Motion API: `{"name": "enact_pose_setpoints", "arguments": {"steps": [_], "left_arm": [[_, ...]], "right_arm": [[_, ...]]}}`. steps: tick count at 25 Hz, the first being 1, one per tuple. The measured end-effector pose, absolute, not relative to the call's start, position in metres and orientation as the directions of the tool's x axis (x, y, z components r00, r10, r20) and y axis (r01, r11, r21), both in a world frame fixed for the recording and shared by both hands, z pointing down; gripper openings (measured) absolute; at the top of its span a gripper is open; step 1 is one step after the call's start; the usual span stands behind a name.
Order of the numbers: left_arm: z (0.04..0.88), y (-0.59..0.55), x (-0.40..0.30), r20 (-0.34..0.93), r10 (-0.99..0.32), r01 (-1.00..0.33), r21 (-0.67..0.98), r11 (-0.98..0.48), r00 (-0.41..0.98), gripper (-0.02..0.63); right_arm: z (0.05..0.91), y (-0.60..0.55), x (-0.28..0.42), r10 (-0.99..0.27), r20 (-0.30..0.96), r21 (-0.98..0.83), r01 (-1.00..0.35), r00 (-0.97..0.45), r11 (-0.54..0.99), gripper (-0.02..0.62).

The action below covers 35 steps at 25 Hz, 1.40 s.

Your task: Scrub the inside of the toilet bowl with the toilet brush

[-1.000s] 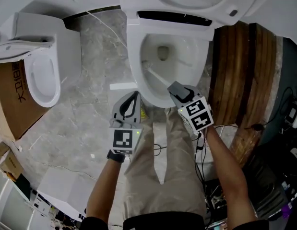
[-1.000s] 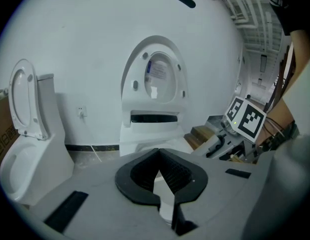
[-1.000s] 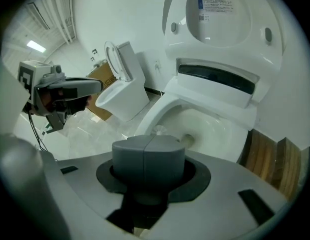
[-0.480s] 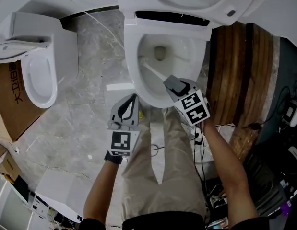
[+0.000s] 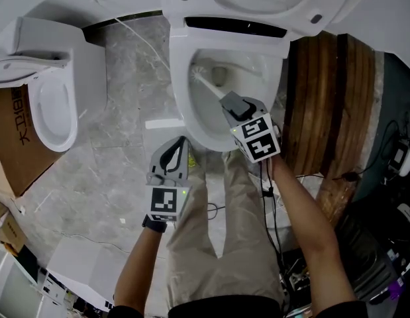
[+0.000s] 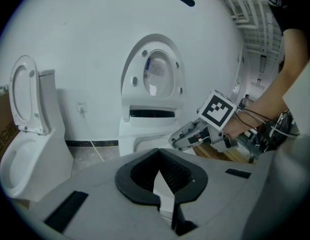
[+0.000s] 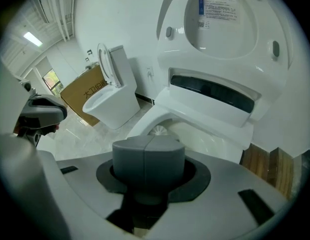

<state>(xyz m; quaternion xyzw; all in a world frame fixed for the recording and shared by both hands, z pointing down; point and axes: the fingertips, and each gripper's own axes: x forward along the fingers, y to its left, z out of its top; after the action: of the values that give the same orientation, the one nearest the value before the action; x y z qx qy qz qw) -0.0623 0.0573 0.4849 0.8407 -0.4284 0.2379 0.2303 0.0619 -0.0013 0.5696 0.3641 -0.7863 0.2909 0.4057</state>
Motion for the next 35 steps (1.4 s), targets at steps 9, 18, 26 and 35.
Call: {"name": "enact_pose_setpoints", "arguments": {"steps": [9, 18, 26, 35], "left_arm": [[0.483, 0.058, -0.068, 0.595, -0.62, -0.837, 0.179, -0.517, 0.511, 0.018], [0.484, 0.056, -0.063, 0.598, -0.611, -0.83, 0.18, -0.527, 0.518, 0.018], [0.487, 0.055, -0.068, 0.603, -0.617, -0.839, 0.178, -0.515, 0.506, 0.018], [0.494, 0.059, -0.069, 0.624, -0.601, -0.834, 0.159, -0.528, 0.499, 0.018]], "right_arm": [[0.572, -0.021, 0.063, -0.372, 0.848, -0.128, -0.827, -0.377, 0.547, 0.158], [0.576, -0.039, 0.072, -0.397, 0.853, -0.093, -0.848, -0.338, 0.522, 0.158], [0.577, -0.046, 0.078, -0.414, 0.856, -0.061, -0.856, -0.309, 0.513, 0.158], [0.578, -0.054, 0.095, -0.439, 0.86, -0.019, -0.876, -0.26, 0.482, 0.156]]}}
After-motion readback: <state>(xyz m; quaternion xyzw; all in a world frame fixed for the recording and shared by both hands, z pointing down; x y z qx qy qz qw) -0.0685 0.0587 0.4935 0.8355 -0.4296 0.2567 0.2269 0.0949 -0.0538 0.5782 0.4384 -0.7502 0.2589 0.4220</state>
